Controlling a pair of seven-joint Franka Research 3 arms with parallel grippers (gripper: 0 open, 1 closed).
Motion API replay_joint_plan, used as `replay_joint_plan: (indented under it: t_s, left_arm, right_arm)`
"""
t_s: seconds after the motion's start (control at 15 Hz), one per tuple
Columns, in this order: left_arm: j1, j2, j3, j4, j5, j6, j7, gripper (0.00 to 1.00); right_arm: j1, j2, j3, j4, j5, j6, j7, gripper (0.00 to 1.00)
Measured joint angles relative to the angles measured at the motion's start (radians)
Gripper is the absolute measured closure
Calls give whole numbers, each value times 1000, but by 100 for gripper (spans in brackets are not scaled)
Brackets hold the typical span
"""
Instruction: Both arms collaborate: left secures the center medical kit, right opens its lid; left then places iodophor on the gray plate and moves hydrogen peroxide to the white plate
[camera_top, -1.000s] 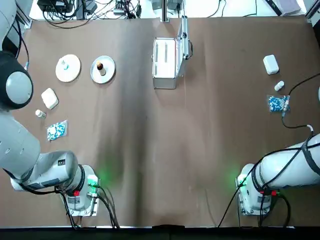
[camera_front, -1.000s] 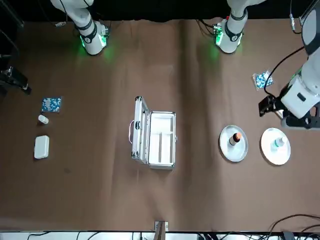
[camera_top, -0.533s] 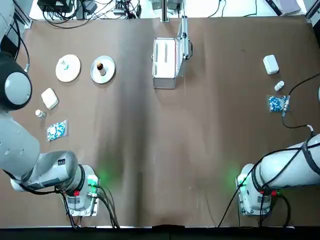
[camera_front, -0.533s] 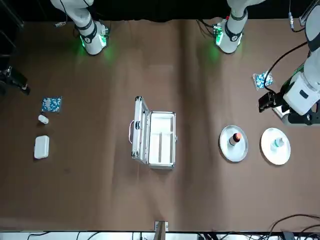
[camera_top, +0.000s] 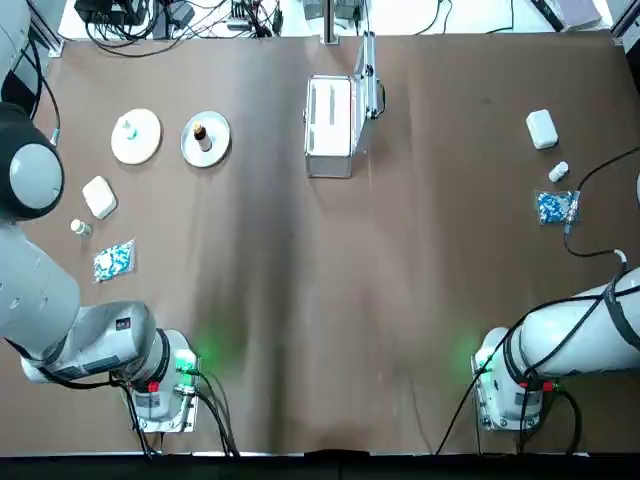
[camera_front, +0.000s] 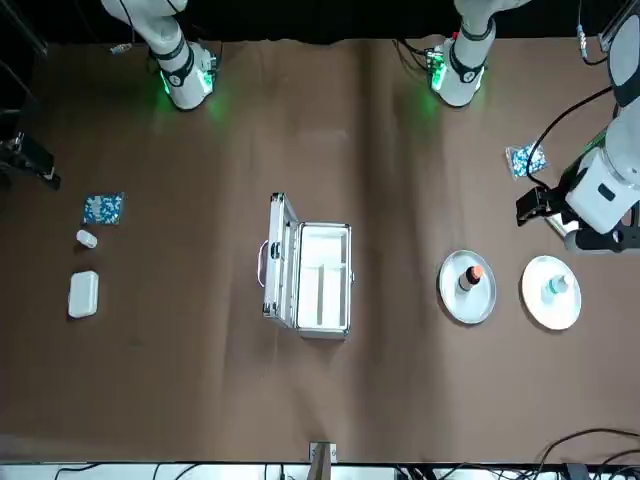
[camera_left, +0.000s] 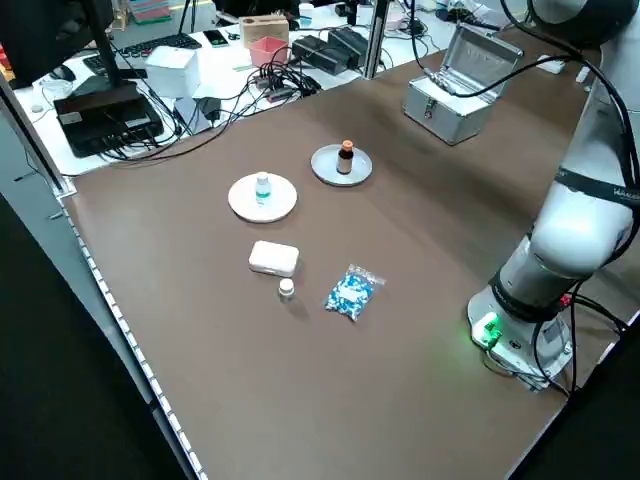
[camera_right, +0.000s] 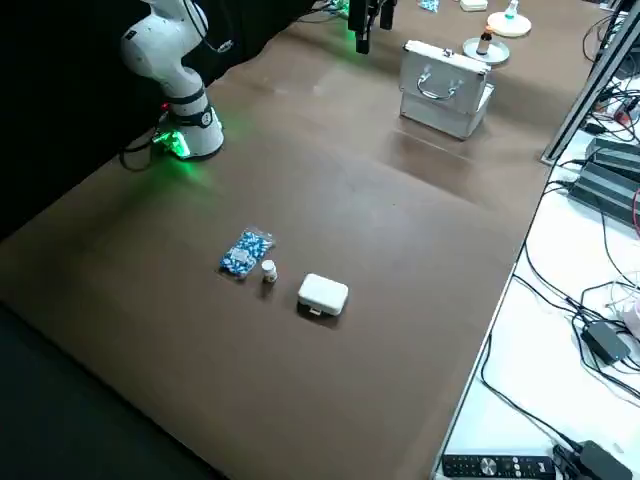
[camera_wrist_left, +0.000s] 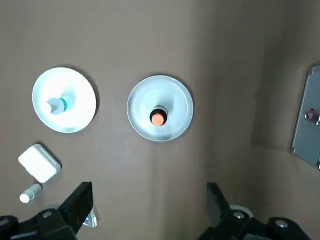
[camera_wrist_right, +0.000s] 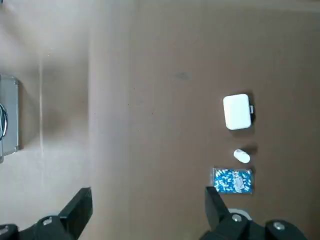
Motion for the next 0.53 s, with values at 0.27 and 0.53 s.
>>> replay_joint_plan:
  t_s: [0.27, 0.53]
  left_arm:
    - [5, 0, 1, 5, 0, 2, -16, 0]
    - [9, -5, 2, 25, 0, 3, -20, 0]
  right_arm:
    - [0, 0, 1, 0, 0, 0, 0, 1]
    - [-6, 0, 0, 0, 1, -1, 0, 1]
